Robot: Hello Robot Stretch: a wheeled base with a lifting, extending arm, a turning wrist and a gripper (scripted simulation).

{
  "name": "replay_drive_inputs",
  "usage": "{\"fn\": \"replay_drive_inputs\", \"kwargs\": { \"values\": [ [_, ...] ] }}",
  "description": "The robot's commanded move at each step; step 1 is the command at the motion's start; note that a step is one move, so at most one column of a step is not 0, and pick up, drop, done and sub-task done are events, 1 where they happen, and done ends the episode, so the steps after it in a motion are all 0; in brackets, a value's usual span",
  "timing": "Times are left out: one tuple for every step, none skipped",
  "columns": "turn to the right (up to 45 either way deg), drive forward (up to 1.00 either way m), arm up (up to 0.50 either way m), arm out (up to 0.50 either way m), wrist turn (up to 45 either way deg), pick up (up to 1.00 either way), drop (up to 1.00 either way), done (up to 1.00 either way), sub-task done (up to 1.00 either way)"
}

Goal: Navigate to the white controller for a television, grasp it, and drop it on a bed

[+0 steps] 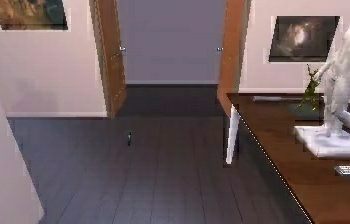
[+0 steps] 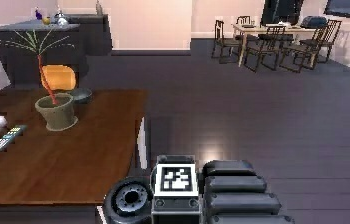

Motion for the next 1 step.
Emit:
{"fn": "replay_drive_inputs", "kwargs": {
  "values": [
    [0.0, 1.00, 0.00, 0.00, 0.0, 0.00, 0.00, 0.00, 0.00]
  ]
}}
